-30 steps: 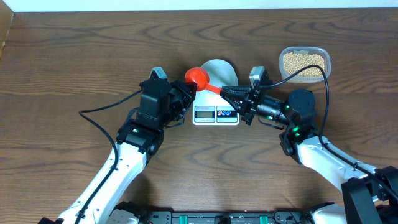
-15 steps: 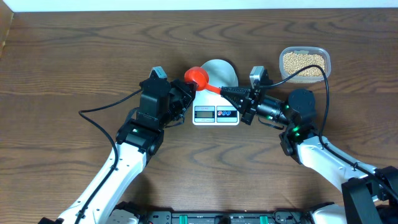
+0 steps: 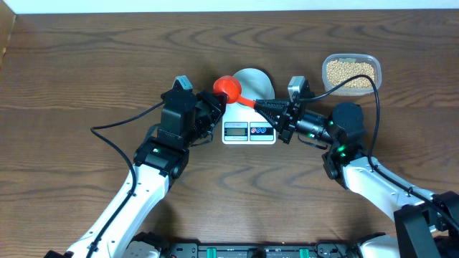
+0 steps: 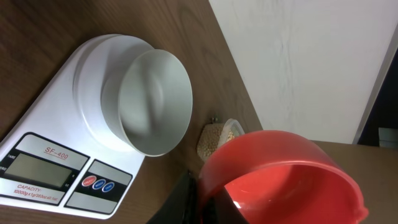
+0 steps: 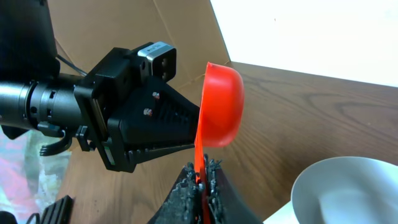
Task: Scoop item into bowl and weigh 50g on scale
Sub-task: 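Grasp the scoop handle with the right gripper, then open the left gripper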
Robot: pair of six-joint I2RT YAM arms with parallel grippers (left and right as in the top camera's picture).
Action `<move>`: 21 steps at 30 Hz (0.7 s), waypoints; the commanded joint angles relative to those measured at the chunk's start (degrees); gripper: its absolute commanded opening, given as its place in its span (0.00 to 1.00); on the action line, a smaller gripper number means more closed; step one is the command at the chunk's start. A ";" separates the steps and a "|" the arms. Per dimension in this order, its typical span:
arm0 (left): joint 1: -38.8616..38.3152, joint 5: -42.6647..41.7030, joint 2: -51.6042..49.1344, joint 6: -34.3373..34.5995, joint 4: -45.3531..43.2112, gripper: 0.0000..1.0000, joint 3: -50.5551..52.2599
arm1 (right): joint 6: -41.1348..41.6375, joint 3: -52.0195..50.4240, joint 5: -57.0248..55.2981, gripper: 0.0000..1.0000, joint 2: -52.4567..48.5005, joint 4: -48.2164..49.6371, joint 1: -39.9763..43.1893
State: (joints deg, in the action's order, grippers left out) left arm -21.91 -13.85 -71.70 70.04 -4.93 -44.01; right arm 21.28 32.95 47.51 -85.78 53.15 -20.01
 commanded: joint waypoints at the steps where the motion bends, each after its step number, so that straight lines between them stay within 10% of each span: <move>1: -0.15 -0.50 -0.17 -1.20 -0.35 0.07 -1.01 | -0.28 1.11 -0.17 0.05 -0.39 -0.02 -0.35; 21: -0.15 -0.52 -0.17 -1.18 -0.37 0.07 -1.01 | -0.26 1.11 0.04 0.06 -0.39 -0.11 -0.35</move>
State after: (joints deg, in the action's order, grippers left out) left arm -21.91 -13.85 -71.70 70.04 -4.95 -44.01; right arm 21.26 32.95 47.55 -85.78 53.10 -20.01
